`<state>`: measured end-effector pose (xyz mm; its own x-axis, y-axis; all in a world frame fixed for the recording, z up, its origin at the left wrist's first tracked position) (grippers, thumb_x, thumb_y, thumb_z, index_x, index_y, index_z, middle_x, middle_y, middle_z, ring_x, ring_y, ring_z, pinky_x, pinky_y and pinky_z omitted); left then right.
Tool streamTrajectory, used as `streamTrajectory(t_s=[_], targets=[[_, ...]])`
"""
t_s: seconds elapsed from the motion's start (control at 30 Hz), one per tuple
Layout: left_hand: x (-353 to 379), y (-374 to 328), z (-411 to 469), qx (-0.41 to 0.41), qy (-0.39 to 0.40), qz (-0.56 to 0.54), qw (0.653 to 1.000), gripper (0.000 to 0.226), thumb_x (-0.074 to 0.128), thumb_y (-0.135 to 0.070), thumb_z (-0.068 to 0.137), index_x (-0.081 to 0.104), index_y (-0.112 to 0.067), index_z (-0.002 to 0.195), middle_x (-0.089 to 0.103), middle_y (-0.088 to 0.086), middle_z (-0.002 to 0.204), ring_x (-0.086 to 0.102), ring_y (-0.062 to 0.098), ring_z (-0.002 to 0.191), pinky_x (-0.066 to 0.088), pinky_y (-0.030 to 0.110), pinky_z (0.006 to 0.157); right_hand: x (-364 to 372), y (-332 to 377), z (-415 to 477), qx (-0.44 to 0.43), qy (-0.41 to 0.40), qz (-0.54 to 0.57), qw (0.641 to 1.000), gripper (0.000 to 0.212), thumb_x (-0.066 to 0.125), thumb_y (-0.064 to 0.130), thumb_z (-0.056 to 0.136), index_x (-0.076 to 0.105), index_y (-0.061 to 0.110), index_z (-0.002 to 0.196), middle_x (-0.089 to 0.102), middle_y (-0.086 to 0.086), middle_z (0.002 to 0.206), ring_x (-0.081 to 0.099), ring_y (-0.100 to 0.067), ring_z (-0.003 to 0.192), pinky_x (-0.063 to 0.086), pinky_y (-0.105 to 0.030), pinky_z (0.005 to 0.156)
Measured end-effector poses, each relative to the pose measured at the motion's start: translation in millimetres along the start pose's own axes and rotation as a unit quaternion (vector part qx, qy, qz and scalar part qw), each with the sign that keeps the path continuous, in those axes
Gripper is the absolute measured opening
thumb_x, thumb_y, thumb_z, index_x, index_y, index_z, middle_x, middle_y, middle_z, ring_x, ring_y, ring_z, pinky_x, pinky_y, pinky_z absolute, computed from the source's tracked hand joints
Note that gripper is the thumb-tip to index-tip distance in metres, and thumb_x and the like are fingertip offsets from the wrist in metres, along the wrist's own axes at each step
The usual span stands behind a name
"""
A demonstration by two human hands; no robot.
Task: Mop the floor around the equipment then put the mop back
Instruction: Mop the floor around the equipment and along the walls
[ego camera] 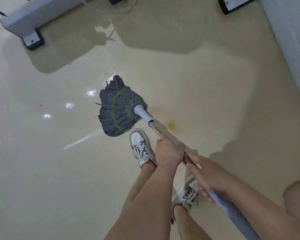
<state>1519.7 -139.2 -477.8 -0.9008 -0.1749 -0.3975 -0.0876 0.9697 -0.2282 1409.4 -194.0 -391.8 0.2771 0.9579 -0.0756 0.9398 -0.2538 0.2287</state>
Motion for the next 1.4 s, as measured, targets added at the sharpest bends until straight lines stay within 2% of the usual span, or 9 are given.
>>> streamTrajectory(t_s=[0.1,0.23,0.43,0.53,0.73,0.87,1.03,1.2,1.4], targets=[[63,-32,-30,0.05,0.036,0.062,0.996,0.079,0.056,-0.031,0.088,0.02,0.0,0.151,0.048,0.017,0.134,0.055,0.033,0.119,0.046,0.038,0.092,-32,-58,-23,0.012,-0.035,0.076,0.996,0.037,0.036,0.026,0.103,0.044,0.049,0.131,0.042,-0.008,0.049,0.038,-0.017,0.034,0.036,-0.019,0.036],[143,-54,-72,0.111,0.087,0.128,0.982,0.078,0.053,-0.03,0.091,0.015,-0.002,0.153,0.039,0.014,0.141,0.05,0.033,0.127,0.042,0.045,0.101,-53,-128,-54,0.067,-0.064,0.191,0.977,0.023,0.038,0.047,0.101,0.049,0.055,0.119,0.039,-0.005,0.047,0.036,-0.017,0.035,0.035,-0.021,0.039],[175,-15,-97,0.109,0.109,0.158,0.975,0.07,0.049,-0.023,0.087,0.022,-0.011,0.15,0.044,0.012,0.13,0.05,0.033,0.122,0.045,0.048,0.099,-15,-178,-68,0.104,-0.032,0.213,0.971,0.039,0.028,0.039,0.103,0.031,0.057,0.137,0.038,-0.002,0.046,0.036,-0.015,0.034,0.039,-0.023,0.039],[152,25,-97,0.09,0.082,0.161,0.979,0.065,0.051,-0.025,0.085,0.03,-0.009,0.144,0.047,0.014,0.124,0.051,0.035,0.117,0.047,0.044,0.097,19,-174,-66,0.089,0.002,0.159,0.983,0.047,0.026,0.032,0.104,0.02,0.055,0.144,0.043,-0.002,0.043,0.041,-0.015,0.034,0.042,-0.025,0.039],[89,92,-76,0.05,0.039,0.144,0.987,0.061,0.053,-0.029,0.085,0.037,-0.004,0.139,0.05,0.017,0.123,0.053,0.036,0.115,0.047,0.041,0.092,86,-139,-48,0.069,0.07,0.053,0.994,0.039,0.025,0.027,0.103,0.027,0.043,0.138,0.046,-0.007,0.052,0.044,-0.016,0.033,0.048,-0.029,0.042],[45,135,-63,0.027,0.017,0.07,0.997,0.058,0.053,-0.029,0.084,0.042,0.0,0.134,0.054,0.019,0.12,0.056,0.037,0.112,0.048,0.042,0.09,128,-110,-37,0.083,0.077,-0.032,0.993,0.039,0.025,0.031,0.101,0.025,0.046,0.138,0.047,-0.01,0.059,0.042,-0.011,0.024,0.042,-0.02,0.034],[-24,207,-48,-0.011,-0.012,-0.05,0.999,0.051,0.052,-0.03,0.081,0.049,-0.001,0.123,0.061,0.017,0.113,0.06,0.036,0.105,0.052,0.042,0.087,204,-52,-30,0.055,0.116,-0.182,0.975,0.051,0.026,0.025,0.101,0.013,0.046,0.146,0.054,-0.015,0.066,0.049,-0.015,0.031,0.042,-0.021,0.035],[-99,291,-29,-0.066,-0.061,-0.158,0.983,0.042,0.054,-0.026,0.084,0.05,0.0,0.117,0.061,0.018,0.113,0.06,0.034,0.098,0.046,0.034,0.075,293,6,-13,0.041,0.152,-0.341,0.927,0.052,0.027,0.02,0.1,0.011,0.047,0.142,0.055,-0.019,0.067,0.05,-0.022,0.037,0.047,-0.026,0.04],[-171,405,-20,-0.152,-0.105,-0.277,0.943,0.032,0.053,-0.026,0.089,0.052,-0.003,0.112,0.056,0.01,0.099,0.057,0.032,0.096,0.042,0.031,0.077,408,56,13,0.016,0.171,-0.544,0.822,0.061,0.033,0.01,0.098,0.007,0.042,0.143,0.066,-0.03,0.089,0.061,-0.034,0.06,0.058,-0.049,0.064]])
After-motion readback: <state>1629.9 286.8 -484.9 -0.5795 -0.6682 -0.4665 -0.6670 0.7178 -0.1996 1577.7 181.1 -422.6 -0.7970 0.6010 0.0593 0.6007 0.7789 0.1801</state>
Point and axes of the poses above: each hand's wrist, its own z-axis towards the middle knuckle, its own x-axis out of the palm, y = z × x, the point moved 7 cm from there along z, towards the middle knuckle
